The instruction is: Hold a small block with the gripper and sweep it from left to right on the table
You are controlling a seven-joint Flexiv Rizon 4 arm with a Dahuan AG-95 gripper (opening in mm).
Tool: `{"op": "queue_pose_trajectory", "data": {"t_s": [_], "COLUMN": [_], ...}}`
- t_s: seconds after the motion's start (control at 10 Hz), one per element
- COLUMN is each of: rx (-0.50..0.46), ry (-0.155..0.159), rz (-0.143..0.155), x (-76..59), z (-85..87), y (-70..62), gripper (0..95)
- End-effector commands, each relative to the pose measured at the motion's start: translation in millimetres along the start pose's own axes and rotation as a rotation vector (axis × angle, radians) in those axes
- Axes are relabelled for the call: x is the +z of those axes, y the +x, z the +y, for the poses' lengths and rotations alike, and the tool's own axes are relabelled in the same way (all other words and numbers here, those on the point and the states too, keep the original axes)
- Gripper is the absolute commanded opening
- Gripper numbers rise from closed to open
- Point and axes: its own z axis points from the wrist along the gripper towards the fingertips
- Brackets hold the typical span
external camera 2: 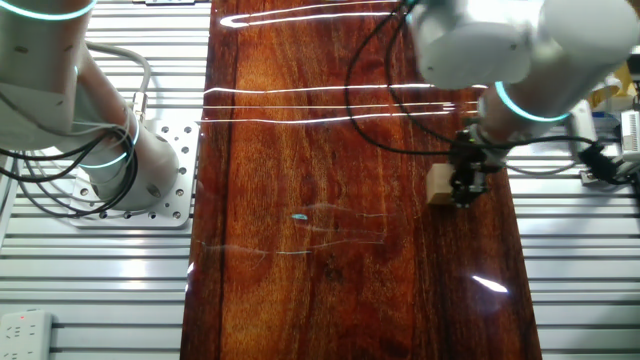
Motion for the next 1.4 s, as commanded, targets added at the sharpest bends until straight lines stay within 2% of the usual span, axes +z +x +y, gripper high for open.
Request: {"op": "queue_pose_trajectory", "data": {"t_s": [0.1,0.2,0.3,0.5,0.6,0.8,0.9,1.0,1.1,1.2,1.3,1.4], "rx": [0.027,0.015,0.011,-0.001,0.003,0.011,0.012,-0.018,-0.027,-0.012,0.015,0.056], "ry": [-0.047,-0.024,-0.016,0.026,0.005,-0.001,0.003,0.061,0.055,0.025,-0.008,-0.062], "rz": [-0.032,-0.019,0.028,0.034,0.004,0.002,0.012,-0.012,-0.059,-0.025,-0.009,-0.006], "x": [0.3,0.5,0.2,-2.8,-1.8,3.2,6.9,8.0,8.3,8.8,10.3,10.7], "z": [2.0,2.8,3.5,3.1,2.9,6.0,8.3,7.6,7.4,7.6,8.9,9.1], "y": [0.2,0.4,1.7,5.5,7.3,11.8,17.1,20.0,20.8,21.7,23.9,25.8], "gripper": [19.0,19.0,19.0,19.0,19.0,19.0,19.0,19.0,19.0,19.0,19.0,19.0]}}
